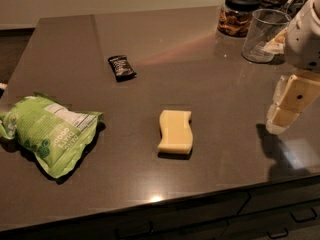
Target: Move sponge near rxbar chocolate
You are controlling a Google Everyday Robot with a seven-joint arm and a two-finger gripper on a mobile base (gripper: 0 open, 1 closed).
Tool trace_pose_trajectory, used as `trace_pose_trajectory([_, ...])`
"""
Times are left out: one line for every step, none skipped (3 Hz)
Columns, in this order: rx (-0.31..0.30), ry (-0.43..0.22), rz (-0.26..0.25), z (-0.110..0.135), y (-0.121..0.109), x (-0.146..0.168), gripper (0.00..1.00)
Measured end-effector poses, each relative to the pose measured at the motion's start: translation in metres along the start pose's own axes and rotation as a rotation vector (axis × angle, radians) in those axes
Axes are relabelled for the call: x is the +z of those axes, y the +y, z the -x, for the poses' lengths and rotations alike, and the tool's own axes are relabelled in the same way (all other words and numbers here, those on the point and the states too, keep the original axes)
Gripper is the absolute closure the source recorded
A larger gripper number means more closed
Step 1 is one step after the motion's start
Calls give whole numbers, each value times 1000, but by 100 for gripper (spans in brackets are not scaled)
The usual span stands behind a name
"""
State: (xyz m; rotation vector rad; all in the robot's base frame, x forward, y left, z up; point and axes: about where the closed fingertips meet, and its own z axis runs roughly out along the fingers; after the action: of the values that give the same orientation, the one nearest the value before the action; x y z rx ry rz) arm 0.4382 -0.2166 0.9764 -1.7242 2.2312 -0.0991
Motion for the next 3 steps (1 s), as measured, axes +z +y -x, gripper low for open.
trace_pose_trajectory([0,0,0,0,0,0,0])
trace_pose_trajectory([17,-21,1,6,-1,2,0])
trace_pose_trajectory([37,-137,25,39,4,17,0])
